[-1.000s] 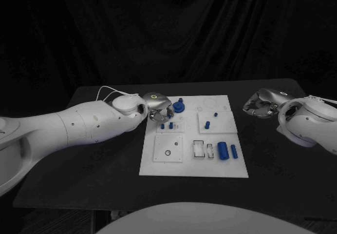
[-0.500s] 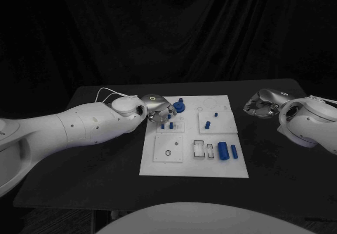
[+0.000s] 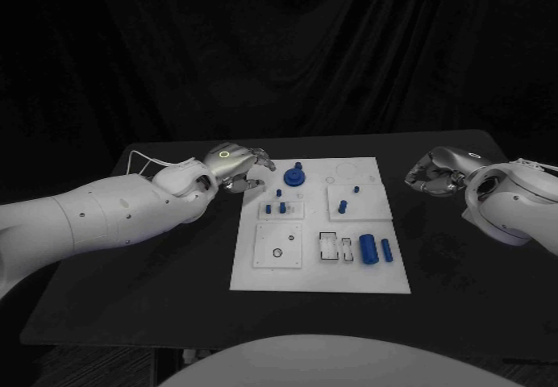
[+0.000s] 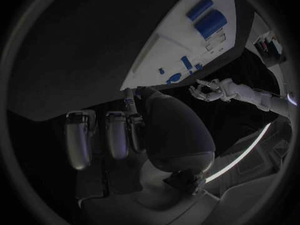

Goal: Assemble the parts on the task board

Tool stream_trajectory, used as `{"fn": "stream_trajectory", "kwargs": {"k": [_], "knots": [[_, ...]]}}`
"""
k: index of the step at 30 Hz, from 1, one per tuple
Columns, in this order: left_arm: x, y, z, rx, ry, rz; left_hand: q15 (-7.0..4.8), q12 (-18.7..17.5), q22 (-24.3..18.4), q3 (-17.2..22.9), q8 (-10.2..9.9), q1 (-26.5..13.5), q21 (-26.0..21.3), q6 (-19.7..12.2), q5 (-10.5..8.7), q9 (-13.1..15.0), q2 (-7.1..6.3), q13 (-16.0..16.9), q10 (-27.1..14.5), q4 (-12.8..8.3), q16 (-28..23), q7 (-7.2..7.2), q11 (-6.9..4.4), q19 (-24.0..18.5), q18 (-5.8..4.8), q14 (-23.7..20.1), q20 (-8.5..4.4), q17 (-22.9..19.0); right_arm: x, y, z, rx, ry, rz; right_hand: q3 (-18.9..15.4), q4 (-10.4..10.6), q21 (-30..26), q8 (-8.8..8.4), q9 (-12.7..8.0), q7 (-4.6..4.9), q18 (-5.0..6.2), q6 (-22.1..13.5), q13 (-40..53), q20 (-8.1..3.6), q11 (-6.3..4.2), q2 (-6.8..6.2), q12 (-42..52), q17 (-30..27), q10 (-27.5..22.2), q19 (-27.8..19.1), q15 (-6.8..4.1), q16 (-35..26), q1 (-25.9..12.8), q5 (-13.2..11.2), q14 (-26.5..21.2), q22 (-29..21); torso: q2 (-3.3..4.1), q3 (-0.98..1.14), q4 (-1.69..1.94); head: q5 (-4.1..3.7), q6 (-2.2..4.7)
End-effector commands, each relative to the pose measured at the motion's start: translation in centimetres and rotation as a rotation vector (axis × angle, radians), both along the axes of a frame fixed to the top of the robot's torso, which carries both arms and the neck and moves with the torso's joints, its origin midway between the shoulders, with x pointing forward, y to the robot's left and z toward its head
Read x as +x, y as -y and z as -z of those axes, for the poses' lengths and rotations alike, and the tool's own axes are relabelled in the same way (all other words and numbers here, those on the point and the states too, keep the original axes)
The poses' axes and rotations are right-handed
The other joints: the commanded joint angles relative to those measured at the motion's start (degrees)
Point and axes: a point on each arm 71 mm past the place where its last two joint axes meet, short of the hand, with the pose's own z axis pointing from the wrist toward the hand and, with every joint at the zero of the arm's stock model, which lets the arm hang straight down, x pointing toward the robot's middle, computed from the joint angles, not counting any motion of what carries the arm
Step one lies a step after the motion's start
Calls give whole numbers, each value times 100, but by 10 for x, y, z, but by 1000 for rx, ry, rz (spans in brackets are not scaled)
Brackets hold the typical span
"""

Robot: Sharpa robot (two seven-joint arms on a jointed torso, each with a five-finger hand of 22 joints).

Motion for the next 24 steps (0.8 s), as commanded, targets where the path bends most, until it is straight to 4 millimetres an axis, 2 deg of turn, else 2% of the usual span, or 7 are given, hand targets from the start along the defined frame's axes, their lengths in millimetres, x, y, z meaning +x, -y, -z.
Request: {"fn": "stream_trajectory", "kwargs": {"k": [1,3,5,7,10,15,24], "knots": [[-4,-10,-14,-138,117,-8,36,167,-48,53,21,-31,-786,92,65,-17,91,-11,-107,111,-548,23,-10,-645,78,-591,25,-240,2,-3,-10,12,39,-1,32,-23,-57,3,11,16,22,63,1374,6,51,-24,-77,1170,464,462,32,-50,48,19,499,1419,0,-3,0,18,-1],[-8,-20,-17,-198,102,-14,7,229,-161,166,34,-32,-1307,242,354,-30,152,-98,-156,205,-1430,166,-304,-1525,56,-1548,-38,-590,5,-8,-18,18,58,-22,93,-132,-252,143,95,15,76,314,773,50,100,-80,-704,1024,-152,337,80,-172,174,29,442,1346,-1,-6,-1,34,-1],[-12,-30,-20,-260,71,-10,1,262,-328,198,-16,-191,-1834,232,420,-145,241,-348,-285,431,-2064,274,-222,-2182,34,-1767,-87,-954,7,-15,-27,24,75,-50,151,-294,-402,289,217,-22,118,475,235,49,79,-151,-1338,909,-783,236,65,-270,357,58,388,1292,0,-10,-7,77,-1],[-16,-38,-21,-313,37,-4,390,111,-811,187,-16,-415,-2681,166,720,-278,322,-611,-490,692,-2951,311,-246,-3178,-207,-2597,19,-1401,10,-22,-37,30,95,-77,190,-385,-507,401,334,-33,145,510,-206,50,77,-191,-1890,838,-1295,164,68,-329,463,73,348,1256,-1,-11,3,88,-1],[-24,-47,-22,-402,-48,19,189,-196,-1563,-92,-17,-586,-3465,81,1023,-704,365,-1373,-677,1160,-4663,453,-171,-3432,-131,-3145,-71,-2371,14,-34,-53,25,130,-127,341,-522,-852,543,543,44,226,409,-1974,110,173,-312,-4182,597,-3391,-81,158,-540,629,181,194,1139,2,-16,10,89,-1],[-36,-50,-23,-630,-270,73,163,-1260,-2688,-901,-46,-783,-3475,-583,1434,-1282,469,-2199,-1519,1177,-5937,387,-287,-4400,-118,-4193,-98,-3192,16,-52,-67,-46,185,-224,474,-622,-1018,587,767,47,266,16,-2858,156,298,-386,-5293,436,-4127,-207,165,-662,665,7,59,1099,24,-32,30,47,-1],[-57,-39,-5,-1177,-732,214,337,-2173,-5181,-2138,-184,-784,-3597,-2503,600,-1954,1248,-2386,-2353,1193,-6149,299,-196,-5323,-177,-4857,17,-3523,11,-69,-42,-155,168,-344,550,-459,-740,204,551,-90,191,-300,-4348,203,435,-598,-6575,559,-4151,1,248,-501,606,-881,150,1197,97,-200,219,-266,-1]]}}
